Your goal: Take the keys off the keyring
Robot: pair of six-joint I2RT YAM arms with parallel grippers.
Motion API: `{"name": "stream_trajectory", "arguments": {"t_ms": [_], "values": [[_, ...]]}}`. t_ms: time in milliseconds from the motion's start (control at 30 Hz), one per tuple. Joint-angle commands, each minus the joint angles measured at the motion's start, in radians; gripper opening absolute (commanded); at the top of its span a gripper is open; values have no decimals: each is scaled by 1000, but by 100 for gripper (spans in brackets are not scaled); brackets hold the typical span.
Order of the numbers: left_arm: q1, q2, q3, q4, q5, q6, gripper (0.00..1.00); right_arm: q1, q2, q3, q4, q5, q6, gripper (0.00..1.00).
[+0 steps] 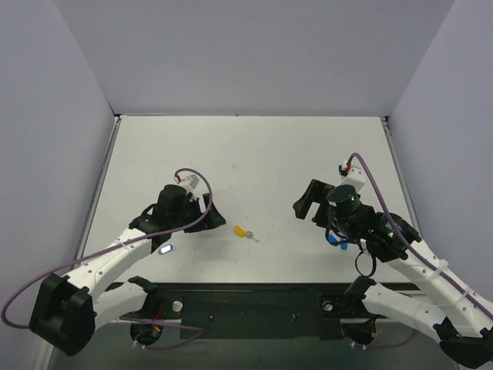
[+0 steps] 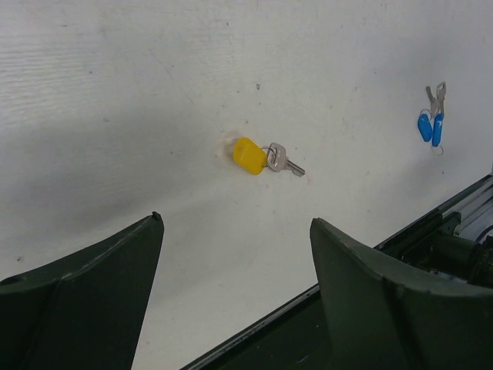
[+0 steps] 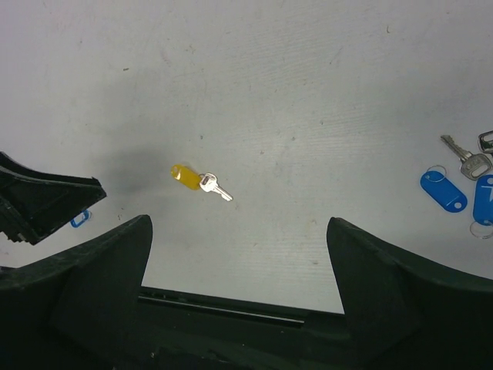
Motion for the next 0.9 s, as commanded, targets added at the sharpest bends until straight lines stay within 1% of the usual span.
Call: {"name": "stream_trajectory", "arguments": {"t_ms": [0, 200, 267, 333, 633, 867], "values": [[-56, 97, 17, 235, 66, 74, 87, -1, -40, -26, 8, 6, -13, 90], [-73, 208, 20, 326, 113, 140, 85, -4, -75, -52, 25, -25, -13, 90], [-73, 238, 25, 337, 136, 158, 85, -4, -78, -61, 33, -37, -14, 90], [-73, 272, 35, 337, 141, 172, 83, -4, -84, -66, 46, -49, -14, 90], [-73, 403, 52, 435, 188, 166, 81, -2, -87, -67, 79, -74, -25, 89], [-73, 522, 94, 447, 221, 180, 78, -2, -94, -61, 80, -72, -34, 89]]}}
